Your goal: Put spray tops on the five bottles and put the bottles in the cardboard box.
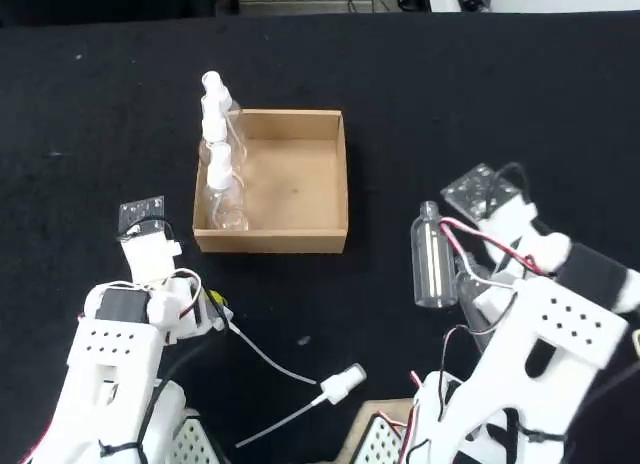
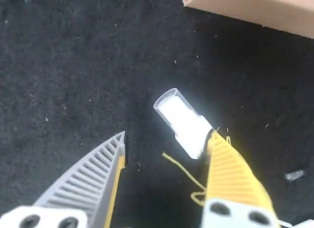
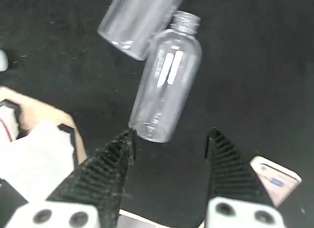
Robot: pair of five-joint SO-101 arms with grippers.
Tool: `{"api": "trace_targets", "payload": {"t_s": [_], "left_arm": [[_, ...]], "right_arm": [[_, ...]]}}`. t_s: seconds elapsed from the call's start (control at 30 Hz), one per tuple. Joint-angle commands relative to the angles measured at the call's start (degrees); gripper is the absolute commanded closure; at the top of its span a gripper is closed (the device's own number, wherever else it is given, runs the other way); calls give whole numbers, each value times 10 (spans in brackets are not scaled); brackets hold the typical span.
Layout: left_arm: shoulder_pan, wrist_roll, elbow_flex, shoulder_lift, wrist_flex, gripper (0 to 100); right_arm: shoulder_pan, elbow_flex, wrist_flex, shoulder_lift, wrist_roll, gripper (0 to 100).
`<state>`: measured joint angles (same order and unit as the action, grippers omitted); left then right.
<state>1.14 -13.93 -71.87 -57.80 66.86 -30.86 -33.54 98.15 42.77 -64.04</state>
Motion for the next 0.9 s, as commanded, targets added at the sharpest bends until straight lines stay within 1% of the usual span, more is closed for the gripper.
{"api": "trace_targets", "payload": {"t_s": [0.0, 0.07, 0.2, 0.27, 0.37, 0.47, 0.57, 0.63, 0.77, 0.87], "left_arm": [[-18, -20, 20, 0, -9, 756], [-18, -47, 24, 0, -11, 755], [-21, -65, -21, 6, -77, 713], [-37, -68, -41, 19, -100, 711], [-53, -69, -26, 40, -105, 712], [-51, -88, -15, 49, -105, 712], [-51, -89, -23, 49, -104, 713], [-50, -88, -27, 49, -105, 747], [-54, -87, -27, 49, -108, 884], [-55, -74, -27, 49, -109, 897]], "right_arm": [[30, -15, 6, 15, 4, 779], [36, -22, 6, 16, 4, 779], [36, -23, 6, 19, 5, 779], [36, -24, 6, 19, 5, 779], [34, -25, 6, 19, 5, 779], [33, -25, 6, 19, 5, 779], [33, -25, 6, 20, 5, 779], [33, -25, 6, 20, 5, 779], [33, -25, 6, 20, 5, 779], [33, -25, 6, 20, 5, 779]]}}
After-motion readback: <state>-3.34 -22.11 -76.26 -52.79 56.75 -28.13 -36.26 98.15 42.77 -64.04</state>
